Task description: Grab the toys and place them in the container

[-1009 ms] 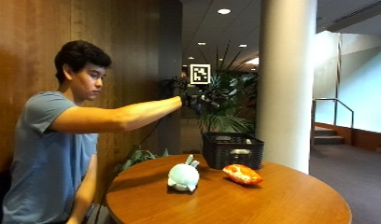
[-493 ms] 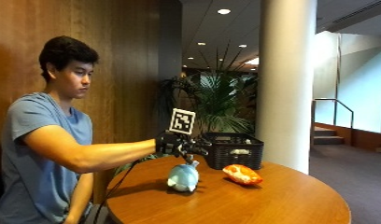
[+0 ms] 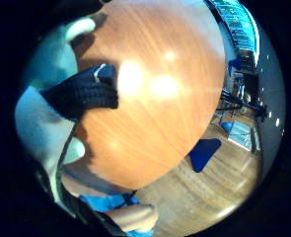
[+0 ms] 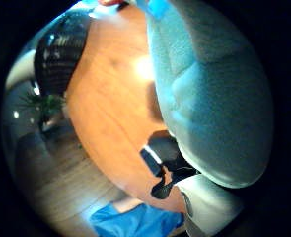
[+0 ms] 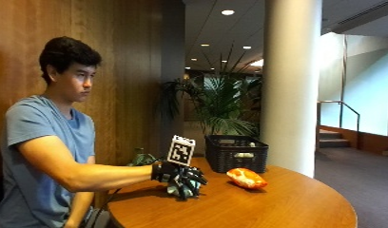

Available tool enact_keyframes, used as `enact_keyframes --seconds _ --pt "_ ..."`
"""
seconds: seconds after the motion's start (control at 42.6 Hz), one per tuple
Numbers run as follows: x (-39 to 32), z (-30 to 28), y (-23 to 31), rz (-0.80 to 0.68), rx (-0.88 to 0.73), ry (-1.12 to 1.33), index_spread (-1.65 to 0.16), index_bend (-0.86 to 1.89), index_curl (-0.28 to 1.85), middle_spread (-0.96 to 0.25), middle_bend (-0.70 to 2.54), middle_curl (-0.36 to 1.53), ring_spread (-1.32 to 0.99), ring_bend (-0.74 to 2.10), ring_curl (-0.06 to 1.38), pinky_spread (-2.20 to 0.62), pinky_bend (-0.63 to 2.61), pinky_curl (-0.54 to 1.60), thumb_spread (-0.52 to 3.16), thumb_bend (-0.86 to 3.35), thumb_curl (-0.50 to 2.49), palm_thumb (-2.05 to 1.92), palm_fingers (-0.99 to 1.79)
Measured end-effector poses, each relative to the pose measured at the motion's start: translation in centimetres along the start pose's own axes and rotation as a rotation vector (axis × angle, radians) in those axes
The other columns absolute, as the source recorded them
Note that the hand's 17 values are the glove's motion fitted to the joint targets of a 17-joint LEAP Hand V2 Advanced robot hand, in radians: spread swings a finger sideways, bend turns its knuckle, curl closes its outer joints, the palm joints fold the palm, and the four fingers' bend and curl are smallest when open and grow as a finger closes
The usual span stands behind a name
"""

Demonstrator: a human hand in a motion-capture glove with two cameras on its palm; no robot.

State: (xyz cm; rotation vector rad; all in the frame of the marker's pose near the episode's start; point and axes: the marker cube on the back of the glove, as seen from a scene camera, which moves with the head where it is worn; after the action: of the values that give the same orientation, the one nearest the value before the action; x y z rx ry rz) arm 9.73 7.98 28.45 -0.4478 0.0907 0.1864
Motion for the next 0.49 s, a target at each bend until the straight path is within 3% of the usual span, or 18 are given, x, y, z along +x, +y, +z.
enact_keyframes --seconds 0.094,0.117,0.141,0.164,0.211,0.235,0.258,0.305,0.352,0.376,0.493 --pt "-0.8 0.2 0.1 0.032 0.069 -0.04 -0.27 0.05 0.08 0.12 0.11 0.13 0.08 0.65 0.43 0.02 1.51 0.35 1.09 0.01 0.32 0.05 -0.08" --pt "-1.0 0.3 0.2 0.036 0.089 -0.049 -0.27 0.06 0.08 0.12 0.07 0.12 0.09 0.62 0.42 0.03 1.54 0.36 1.07 -0.02 0.32 0.02 -0.19" --pt "-1.1 0.3 0.2 0.041 0.111 -0.059 -0.28 0.07 0.08 0.12 0.19 0.14 0.05 0.8 0.48 -0.04 1.46 0.33 1.17 0.05 0.33 0.11 0.09" --pt "-1.3 0.3 0.3 0.046 0.135 -0.07 -0.28 0.07 0.07 0.13 0.11 0.13 0.07 0.76 0.45 0.0 1.48 0.33 1.14 0.02 0.32 0.07 -0.06" --pt "-1.5 0.2 0.4 0.047 0.178 -0.086 -0.3 0.09 0.08 0.13 0.22 0.16 0.02 0.88 0.49 -0.08 1.43 0.32 1.22 0.07 0.34 0.15 0.12" --pt "-1.6 0.1 0.4 0.043 0.193 -0.083 -0.3 0.13 0.08 0.1 0.36 0.2 -0.05 0.97 0.51 -0.16 1.4 0.32 1.3 0.15 0.36 0.26 0.45" --pt "-1.7 0.1 0.3 0.037 0.206 -0.066 -0.31 0.08 0.06 0.12 0.31 0.18 -0.06 0.96 0.47 -0.17 1.39 0.29 1.31 0.14 0.36 0.24 0.36" --pt "-1.9 0.2 0.1 0.026 0.225 -0.001 -0.31 0.13 0.08 0.05 0.46 0.23 -0.13 1.02 0.49 -0.23 1.35 0.29 1.37 0.22 0.39 0.37 0.63" --pt "-2.1 0.0 -0.1 0.021 0.234 0.035 -0.32 0.1 0.08 0.06 0.41 0.22 -0.15 1.02 0.49 -0.25 1.34 0.29 1.41 0.21 0.39 0.34 0.48" --pt "-2.2 -0.3 -0.2 0.022 0.236 0.02 -0.32 0.18 0.11 0.0 0.51 0.27 -0.19 1.08 0.54 -0.28 1.35 0.32 1.39 0.27 0.43 0.47 0.69" --pt "-3.0 -3.2 -0.4 0.038 0.233 -0.06 -0.32 0.24 0.12 -0.12 0.58 0.3 -0.29 1.14 0.54 -0.34 1.29 0.31 1.25 0.31 0.52 0.63 0.97"
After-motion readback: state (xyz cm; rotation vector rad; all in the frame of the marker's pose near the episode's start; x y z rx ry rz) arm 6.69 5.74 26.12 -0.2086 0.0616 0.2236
